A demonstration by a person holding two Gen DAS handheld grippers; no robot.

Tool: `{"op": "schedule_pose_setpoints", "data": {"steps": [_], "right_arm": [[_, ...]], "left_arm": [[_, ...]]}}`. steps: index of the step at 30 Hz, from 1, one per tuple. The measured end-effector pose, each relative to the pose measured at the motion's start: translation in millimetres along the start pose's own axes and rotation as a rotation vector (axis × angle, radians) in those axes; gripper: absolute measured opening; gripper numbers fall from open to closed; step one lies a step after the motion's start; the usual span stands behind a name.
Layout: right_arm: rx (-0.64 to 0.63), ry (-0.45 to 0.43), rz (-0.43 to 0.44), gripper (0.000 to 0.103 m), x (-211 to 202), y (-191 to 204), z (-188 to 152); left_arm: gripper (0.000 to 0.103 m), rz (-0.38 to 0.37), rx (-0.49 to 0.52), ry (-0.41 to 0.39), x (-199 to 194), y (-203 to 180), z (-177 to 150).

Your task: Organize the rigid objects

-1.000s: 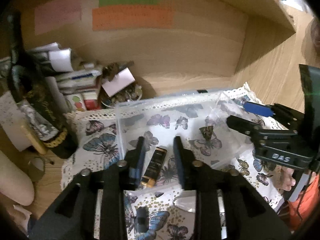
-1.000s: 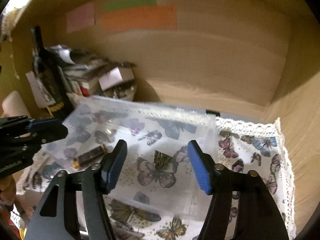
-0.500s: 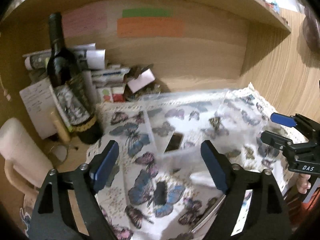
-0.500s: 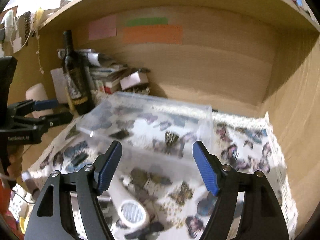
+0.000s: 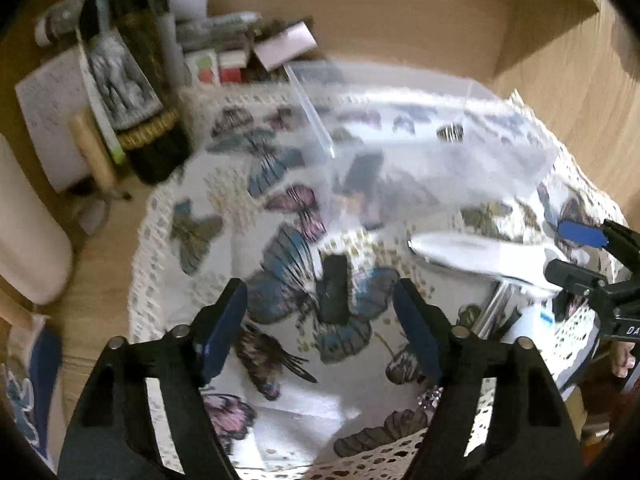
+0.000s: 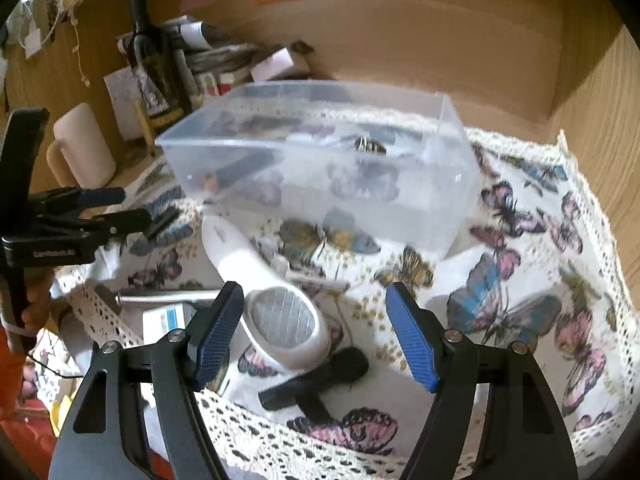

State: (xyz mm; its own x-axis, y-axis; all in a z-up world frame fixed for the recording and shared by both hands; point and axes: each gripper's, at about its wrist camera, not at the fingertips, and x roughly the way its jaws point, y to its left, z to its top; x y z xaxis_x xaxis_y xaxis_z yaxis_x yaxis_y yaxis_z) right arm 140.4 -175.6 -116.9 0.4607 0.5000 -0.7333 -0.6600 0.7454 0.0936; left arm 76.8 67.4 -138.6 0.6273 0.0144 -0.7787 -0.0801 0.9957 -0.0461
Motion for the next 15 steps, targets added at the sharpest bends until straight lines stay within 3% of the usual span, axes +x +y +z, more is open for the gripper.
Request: {"op": "schedule_pose_setpoints", "data": {"steps": [8, 10, 12, 15], "right_arm": [[-0.011, 0.041, 0.036, 0.071, 15, 5, -4], [-0.018, 0.052, 0.037, 0.069, 21, 8, -5], [-0.014, 0.058, 0.053, 0.062, 25, 8, -7], [-0.022, 0.045, 0.052, 0.052, 24, 9, -7]], "left_arm": [[0.064, 0.017, 0.022, 0.031, 14, -8, -6], [0.055, 0.024, 0.028, 0.024, 14, -9, -6], [0.037, 0.016, 0.043, 0.017, 12, -11, -6], [0.025, 0.012, 0.063, 0.007, 12, -13, -7]]}}
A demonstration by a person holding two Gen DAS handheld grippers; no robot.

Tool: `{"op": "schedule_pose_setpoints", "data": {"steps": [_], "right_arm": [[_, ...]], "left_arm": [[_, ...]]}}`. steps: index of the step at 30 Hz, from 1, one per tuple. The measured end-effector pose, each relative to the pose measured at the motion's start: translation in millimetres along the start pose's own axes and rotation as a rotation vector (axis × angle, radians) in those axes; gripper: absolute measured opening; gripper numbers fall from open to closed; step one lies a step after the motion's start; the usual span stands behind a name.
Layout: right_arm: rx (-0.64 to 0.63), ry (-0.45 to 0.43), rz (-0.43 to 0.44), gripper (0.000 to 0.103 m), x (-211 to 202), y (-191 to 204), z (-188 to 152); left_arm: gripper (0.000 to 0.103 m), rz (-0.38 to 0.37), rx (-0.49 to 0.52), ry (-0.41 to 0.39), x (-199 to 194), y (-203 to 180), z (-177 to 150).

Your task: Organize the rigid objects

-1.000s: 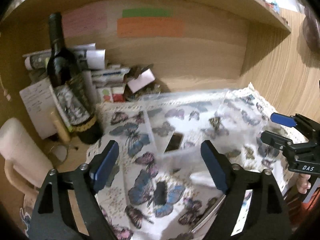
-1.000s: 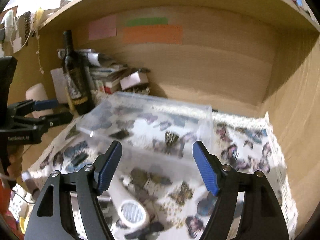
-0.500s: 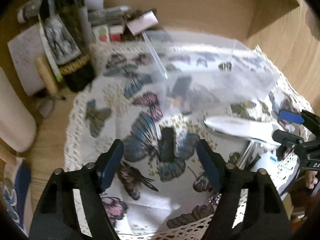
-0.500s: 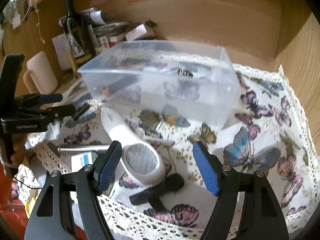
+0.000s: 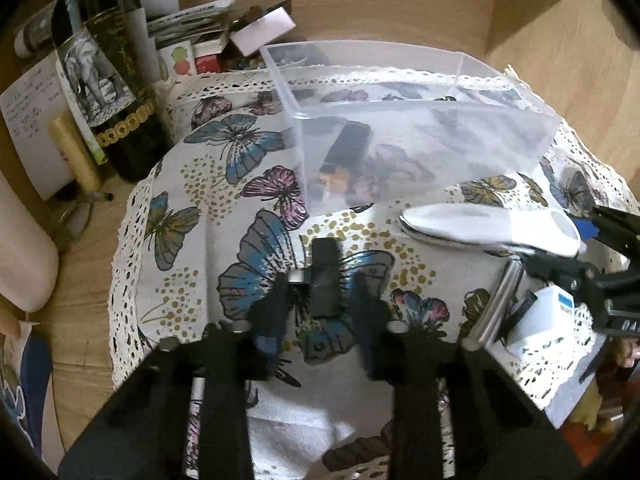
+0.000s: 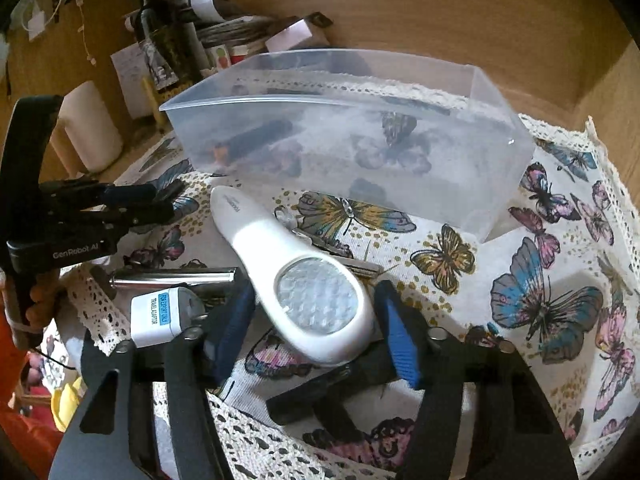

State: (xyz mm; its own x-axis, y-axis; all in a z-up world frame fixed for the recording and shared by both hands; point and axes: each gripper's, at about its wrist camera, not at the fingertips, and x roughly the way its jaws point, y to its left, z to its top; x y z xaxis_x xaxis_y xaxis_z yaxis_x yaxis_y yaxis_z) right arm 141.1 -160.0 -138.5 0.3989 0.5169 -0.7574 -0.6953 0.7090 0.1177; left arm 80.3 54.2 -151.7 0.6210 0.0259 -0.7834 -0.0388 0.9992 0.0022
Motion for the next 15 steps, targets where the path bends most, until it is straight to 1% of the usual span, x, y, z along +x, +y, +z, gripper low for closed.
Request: {"op": "schedule_pose_setpoints", "data": {"steps": [2, 4, 7, 12, 15], "right_arm": [[0.017, -0.004, 0.03, 0.048, -1, -3, 0], [0.029, -0.009, 0.046, 0.047, -3, -6, 1], [0.029, -0.032, 0.04, 0.046, -8, -4, 1], [0.016, -0.108, 0.013, 0.044, -29, -1, 7], [0.012, -0.16, -0.011, 0.042, -46, 0, 12]], "left_arm": [[0.025, 0.002, 0.0, -0.004, 0, 1, 0], [0.025, 0.001, -0.004, -0.007, -1, 1, 0], [0.025, 0.009, -0.014, -0.012, -2, 3, 0], [0.025, 0.019, -0.033, -0.026, -8, 6, -1], [0.025, 0.022, -0.037, -0.047, -15, 5, 0]]}}
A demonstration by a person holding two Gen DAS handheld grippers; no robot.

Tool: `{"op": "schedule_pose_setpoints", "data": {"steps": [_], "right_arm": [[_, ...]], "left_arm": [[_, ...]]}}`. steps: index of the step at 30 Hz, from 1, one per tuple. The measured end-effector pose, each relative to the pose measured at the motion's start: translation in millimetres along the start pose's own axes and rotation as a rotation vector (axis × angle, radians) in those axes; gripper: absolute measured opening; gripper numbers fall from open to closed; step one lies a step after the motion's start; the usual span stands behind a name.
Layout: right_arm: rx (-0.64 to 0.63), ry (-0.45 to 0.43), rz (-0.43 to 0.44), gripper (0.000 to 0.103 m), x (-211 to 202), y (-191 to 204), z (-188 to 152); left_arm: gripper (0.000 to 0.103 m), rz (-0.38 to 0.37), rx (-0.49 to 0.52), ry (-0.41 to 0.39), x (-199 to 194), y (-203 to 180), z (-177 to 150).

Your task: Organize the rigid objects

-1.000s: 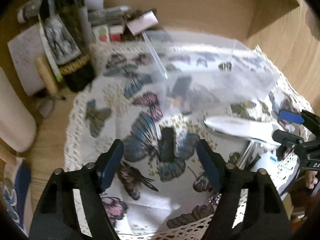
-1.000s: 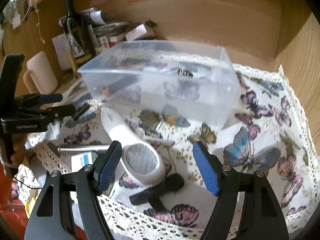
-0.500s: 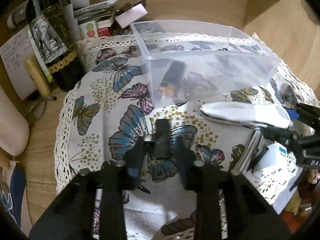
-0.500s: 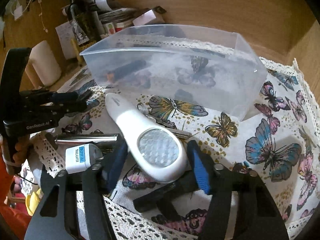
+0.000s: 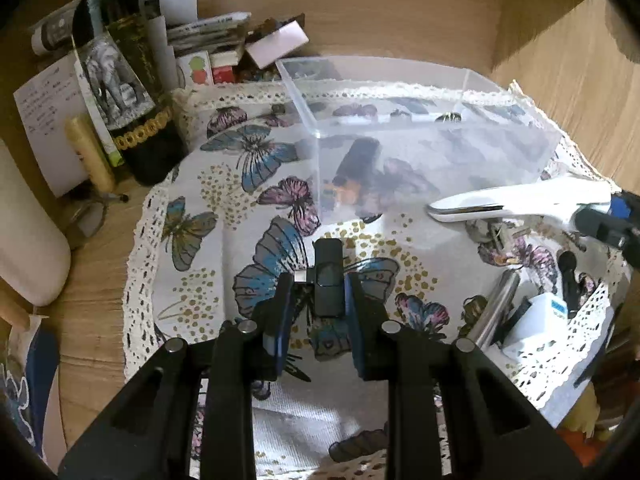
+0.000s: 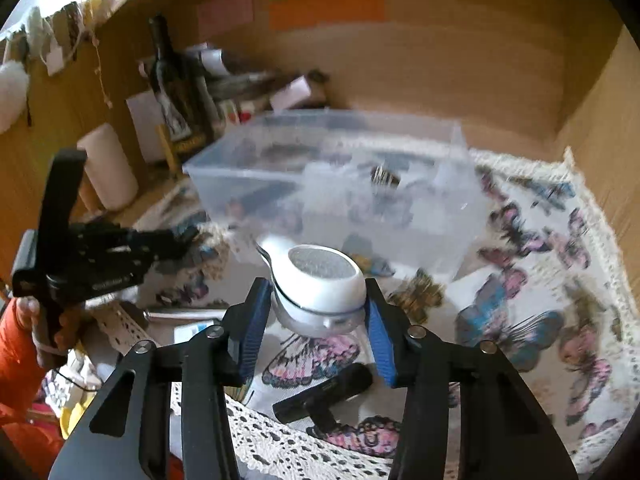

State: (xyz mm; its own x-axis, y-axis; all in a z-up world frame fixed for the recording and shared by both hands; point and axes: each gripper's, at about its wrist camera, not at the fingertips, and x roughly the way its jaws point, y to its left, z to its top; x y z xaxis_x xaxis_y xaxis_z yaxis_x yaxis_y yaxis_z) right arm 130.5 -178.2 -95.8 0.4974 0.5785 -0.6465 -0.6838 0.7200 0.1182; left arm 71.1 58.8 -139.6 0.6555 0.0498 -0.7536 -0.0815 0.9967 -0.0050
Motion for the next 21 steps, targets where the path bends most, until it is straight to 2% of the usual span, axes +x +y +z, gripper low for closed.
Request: {"op": "schedule_pose_setpoints", "data": {"steps": [10, 17, 21], "right_arm": [[-0.002, -0.138, -0.068, 0.039, -36, -5, 19], [-0.018, -0.178, -0.099, 0.039, -45, -5, 32], [-0.017, -0.171, -0.103, 0.039, -38, -7, 34]], "left_arm": [[0.025, -0.012, 0.012, -0.106, -34, -10, 17], [0.025, -0.037, 0.022, -0.175, -52, -18, 30], [0.025, -0.045, 0.023, -0.183, -52, -20, 34]]}}
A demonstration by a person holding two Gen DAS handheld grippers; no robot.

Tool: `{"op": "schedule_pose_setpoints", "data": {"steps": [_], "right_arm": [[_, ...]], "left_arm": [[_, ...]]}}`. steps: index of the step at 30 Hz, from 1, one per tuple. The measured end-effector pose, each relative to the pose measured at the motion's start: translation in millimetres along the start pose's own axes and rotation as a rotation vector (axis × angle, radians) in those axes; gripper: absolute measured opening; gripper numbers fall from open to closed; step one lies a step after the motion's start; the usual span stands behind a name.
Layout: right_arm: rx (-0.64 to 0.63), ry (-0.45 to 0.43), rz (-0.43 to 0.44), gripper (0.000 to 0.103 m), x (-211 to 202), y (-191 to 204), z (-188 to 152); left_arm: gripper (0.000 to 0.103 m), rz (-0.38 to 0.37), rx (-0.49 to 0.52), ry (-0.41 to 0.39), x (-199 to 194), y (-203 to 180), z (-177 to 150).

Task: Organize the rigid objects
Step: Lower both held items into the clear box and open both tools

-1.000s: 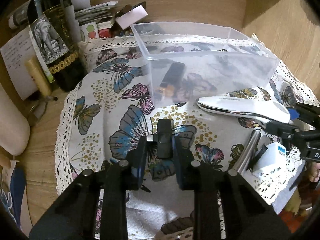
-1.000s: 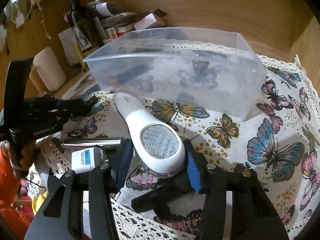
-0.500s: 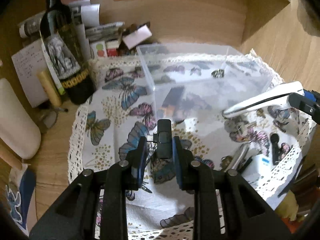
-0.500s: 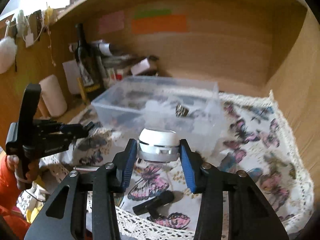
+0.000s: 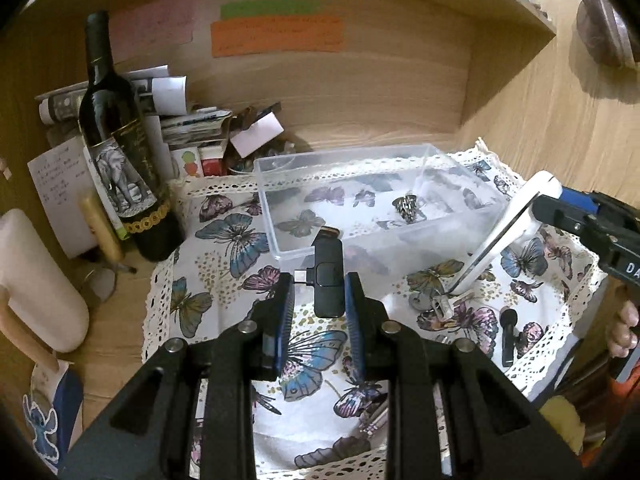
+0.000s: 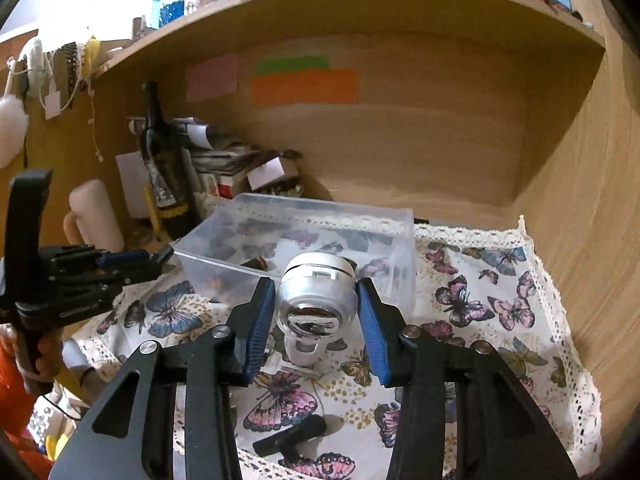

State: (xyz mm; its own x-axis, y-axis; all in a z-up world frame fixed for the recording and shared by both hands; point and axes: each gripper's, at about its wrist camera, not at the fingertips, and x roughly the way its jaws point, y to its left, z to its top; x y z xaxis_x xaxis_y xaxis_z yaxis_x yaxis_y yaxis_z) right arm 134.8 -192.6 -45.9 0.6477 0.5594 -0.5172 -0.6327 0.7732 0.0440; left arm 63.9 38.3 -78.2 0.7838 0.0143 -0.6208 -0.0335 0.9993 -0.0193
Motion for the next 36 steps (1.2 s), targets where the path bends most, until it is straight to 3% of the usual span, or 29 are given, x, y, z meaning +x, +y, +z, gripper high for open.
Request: {"op": "schedule_pose_setpoints", "data": {"steps": [15, 27, 36], "right_arm": [[0.043, 0.015, -0.002, 0.04, 4, -12, 0], [-0.028, -0.178, -0.047, 0.039, -30, -7, 56], [-0.068, -0.226, -0.121, 0.039, -1, -16, 86]], "left_arm": [[0.025, -0.013, -0.011, -0.01, 1, -3, 3], [0.025, -0.029, 0.009, -0.096, -7, -8, 43], [0.025, -0.029, 0.026, -0.059, 32, -11, 64]]}}
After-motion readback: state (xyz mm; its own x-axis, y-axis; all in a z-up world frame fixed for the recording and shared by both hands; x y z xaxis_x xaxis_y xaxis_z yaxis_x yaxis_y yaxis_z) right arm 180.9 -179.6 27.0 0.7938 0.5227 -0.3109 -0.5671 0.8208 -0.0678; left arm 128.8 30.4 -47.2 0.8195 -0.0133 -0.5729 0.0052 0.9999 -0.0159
